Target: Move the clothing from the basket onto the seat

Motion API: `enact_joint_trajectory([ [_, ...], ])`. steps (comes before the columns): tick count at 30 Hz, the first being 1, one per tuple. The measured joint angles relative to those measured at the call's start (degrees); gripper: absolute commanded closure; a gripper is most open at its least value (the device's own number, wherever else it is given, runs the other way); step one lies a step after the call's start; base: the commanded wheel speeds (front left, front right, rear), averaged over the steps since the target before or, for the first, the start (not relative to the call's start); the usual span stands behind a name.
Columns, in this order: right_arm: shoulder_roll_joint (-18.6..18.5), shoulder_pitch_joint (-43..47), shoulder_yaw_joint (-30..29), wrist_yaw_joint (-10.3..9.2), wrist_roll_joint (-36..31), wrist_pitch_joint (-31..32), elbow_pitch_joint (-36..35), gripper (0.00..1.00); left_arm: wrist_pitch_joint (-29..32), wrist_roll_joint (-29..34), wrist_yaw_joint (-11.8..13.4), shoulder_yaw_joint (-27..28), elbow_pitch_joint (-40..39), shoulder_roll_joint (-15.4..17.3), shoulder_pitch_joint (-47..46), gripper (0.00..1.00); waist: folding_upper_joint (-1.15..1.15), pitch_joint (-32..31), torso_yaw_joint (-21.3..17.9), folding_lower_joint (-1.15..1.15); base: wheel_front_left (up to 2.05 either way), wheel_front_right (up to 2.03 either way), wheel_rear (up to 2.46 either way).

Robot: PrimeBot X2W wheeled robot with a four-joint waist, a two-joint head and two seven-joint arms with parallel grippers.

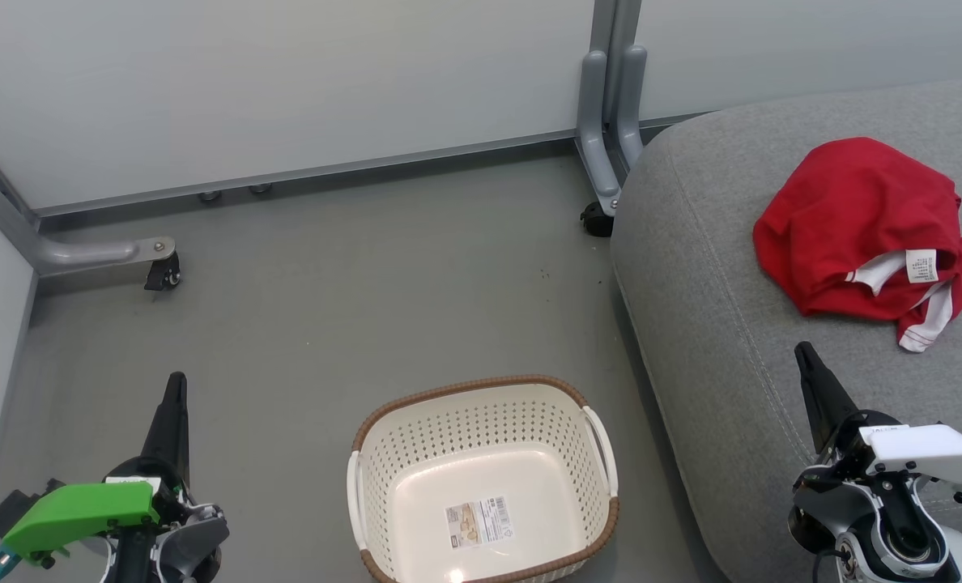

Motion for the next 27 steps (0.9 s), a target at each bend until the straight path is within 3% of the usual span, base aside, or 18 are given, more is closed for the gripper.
enact_joint_trajectory([
  [27,0.03,-0.01,-0.05,0.0,0.0,0.01,0.0,1.0,0.4,0.19,0.0,0.3,0.01,-0.37,-0.02,1.0,0.0,0.0,0.0,0.0,0.0,0.0,0.0],
])
